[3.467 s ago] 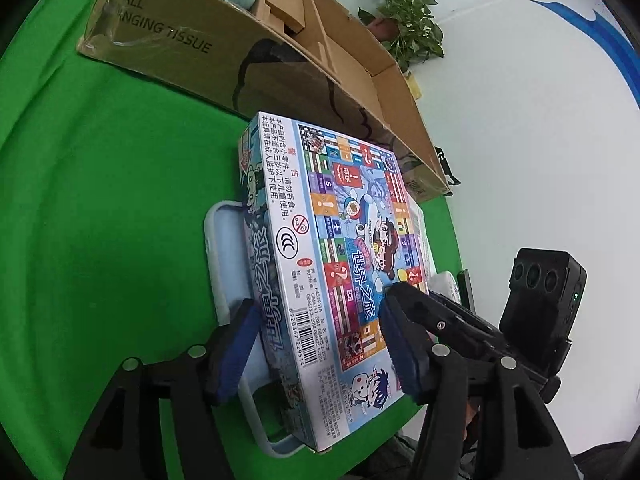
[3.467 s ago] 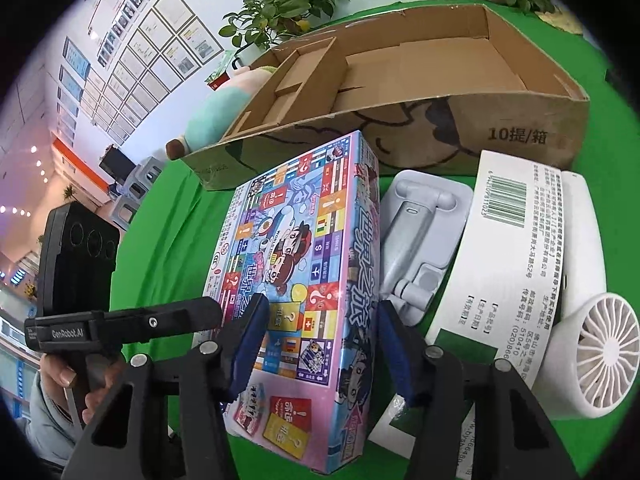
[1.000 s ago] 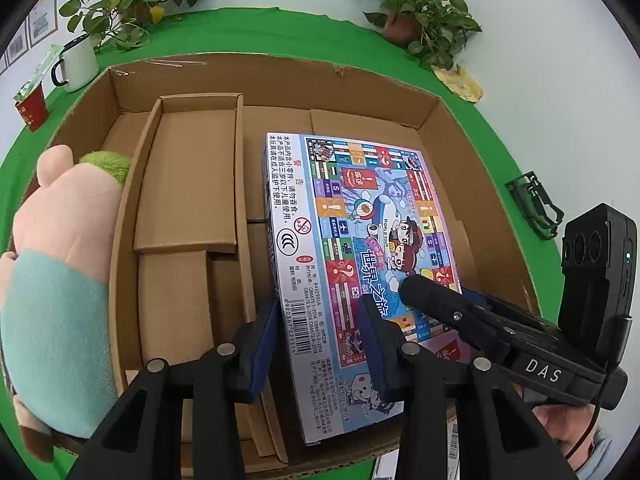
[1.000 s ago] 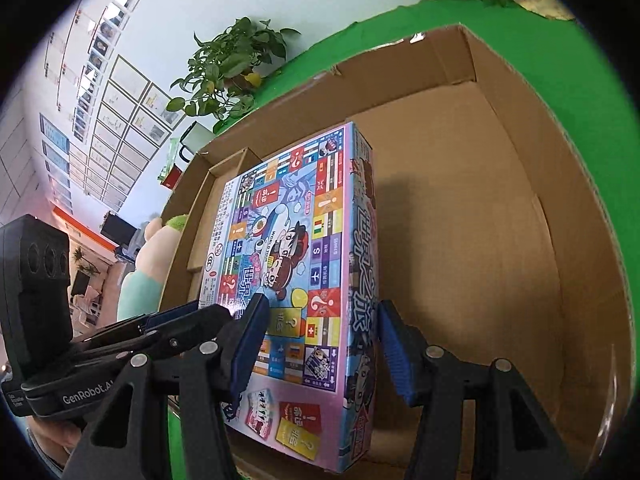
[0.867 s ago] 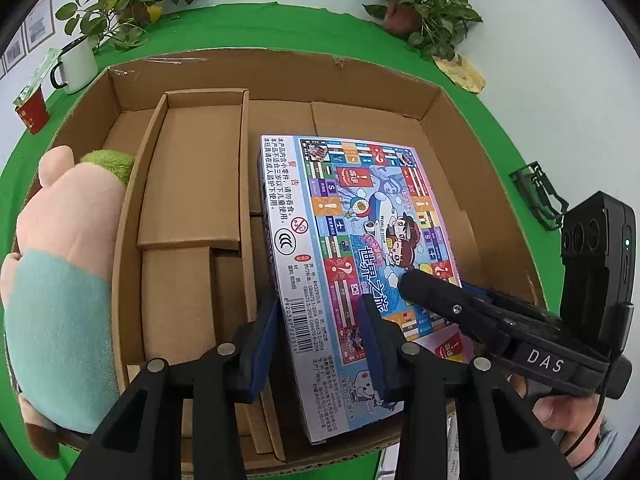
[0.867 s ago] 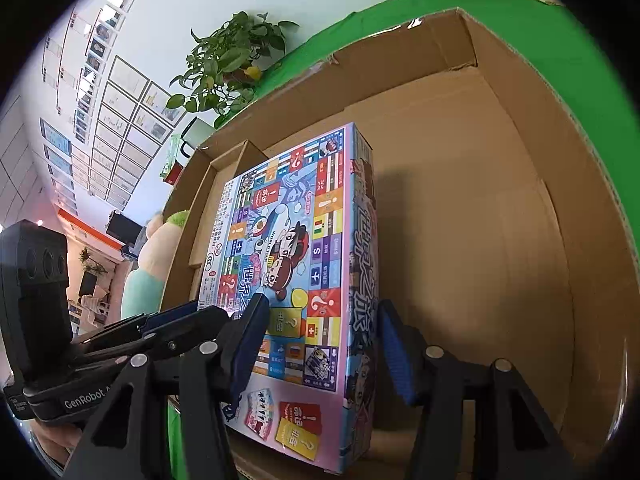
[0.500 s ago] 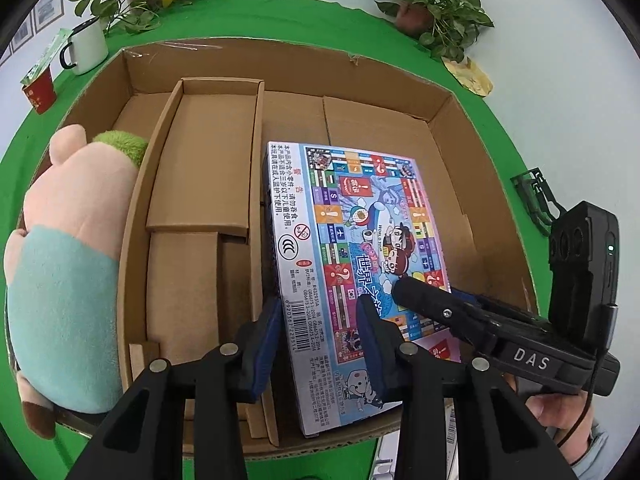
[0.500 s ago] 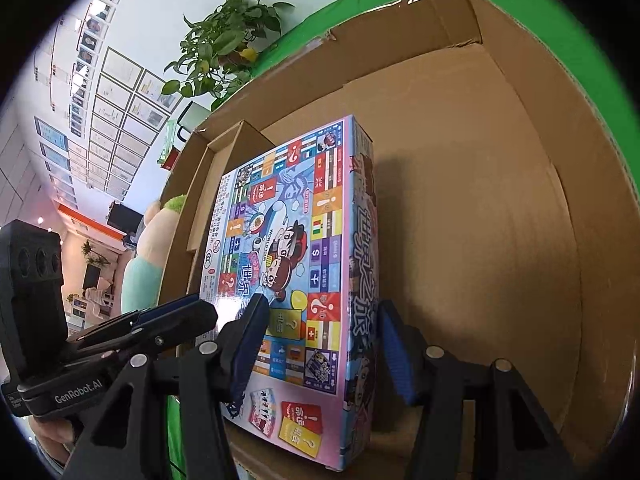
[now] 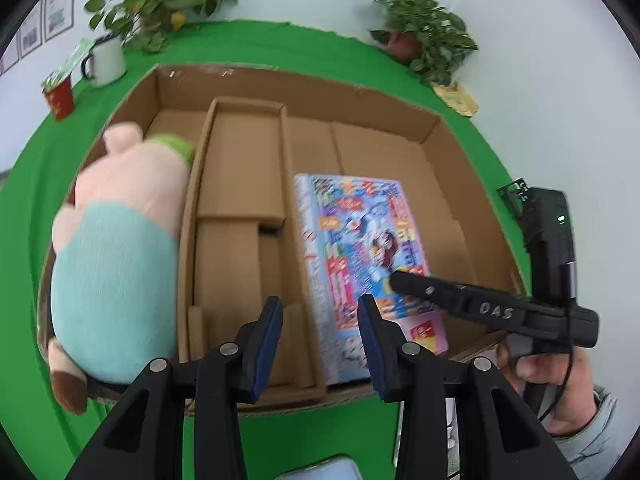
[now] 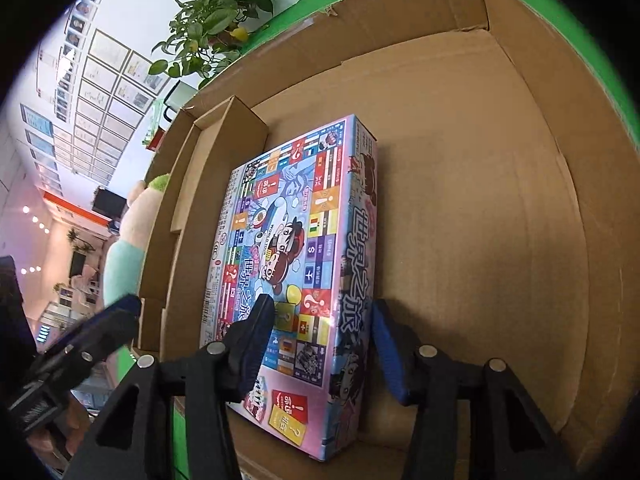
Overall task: Organize objects
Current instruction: 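Lower the board-game box flat into the box beside the insert, open both grippers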
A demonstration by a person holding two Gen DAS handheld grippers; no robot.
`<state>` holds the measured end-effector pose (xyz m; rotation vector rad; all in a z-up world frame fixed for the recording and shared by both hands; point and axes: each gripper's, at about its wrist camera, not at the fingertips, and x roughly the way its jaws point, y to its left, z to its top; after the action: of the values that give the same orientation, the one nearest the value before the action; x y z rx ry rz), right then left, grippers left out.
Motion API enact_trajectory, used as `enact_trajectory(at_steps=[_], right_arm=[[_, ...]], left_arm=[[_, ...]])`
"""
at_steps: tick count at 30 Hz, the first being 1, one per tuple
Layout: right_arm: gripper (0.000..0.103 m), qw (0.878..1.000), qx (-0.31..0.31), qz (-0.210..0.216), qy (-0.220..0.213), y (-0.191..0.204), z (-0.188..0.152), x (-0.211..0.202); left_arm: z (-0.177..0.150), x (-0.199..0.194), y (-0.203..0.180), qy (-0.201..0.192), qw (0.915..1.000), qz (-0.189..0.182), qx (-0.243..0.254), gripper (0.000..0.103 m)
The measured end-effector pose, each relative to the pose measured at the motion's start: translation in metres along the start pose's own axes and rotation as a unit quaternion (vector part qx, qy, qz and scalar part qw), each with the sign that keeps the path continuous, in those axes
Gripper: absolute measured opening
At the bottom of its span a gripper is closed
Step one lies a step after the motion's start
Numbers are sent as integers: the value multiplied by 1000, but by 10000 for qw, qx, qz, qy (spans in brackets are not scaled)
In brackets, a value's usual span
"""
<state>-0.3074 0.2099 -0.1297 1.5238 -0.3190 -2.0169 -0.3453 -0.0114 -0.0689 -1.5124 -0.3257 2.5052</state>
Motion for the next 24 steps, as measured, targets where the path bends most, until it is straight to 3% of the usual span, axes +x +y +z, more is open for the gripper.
enact_trajectory(at_steps=[5, 8, 10, 12, 16, 19, 21, 24], right_arm=[[57, 9994, -218, -283, -31, 10, -1, 3], [86, 9961, -625, -595, -168, 26, -3, -6], [91, 9907, -951, -835, -499, 40, -8, -24], [102, 9834, -1122, -1113, -886, 48, -16, -43], [102, 9586, -1605, -1785, -1531, 65, -45, -75], [102, 9284, -2025, -2571, -1763, 80, -70, -89], [102, 9093, -2339, -2893, -1864, 94, -88, -93], [102, 9184, -2155, -2743, -1866, 92, -110, -105]], left_arm=[[-18, 6, 2, 9, 9999, 81, 131, 37], [-24, -4, -3, -335, 9983, 330, 333, 41], [-31, -22, -7, -810, 9941, 516, 503, 56], [-41, -49, -14, -1475, 9838, 792, 644, 72], [-60, -88, -25, -2282, 9646, 1124, 692, 99], [-81, -114, -35, -2738, 9479, 1425, 795, 101], [-94, -127, -42, -2850, 9417, 1566, 859, 101], [-114, -143, -51, -2887, 9395, 1604, 904, 102]])
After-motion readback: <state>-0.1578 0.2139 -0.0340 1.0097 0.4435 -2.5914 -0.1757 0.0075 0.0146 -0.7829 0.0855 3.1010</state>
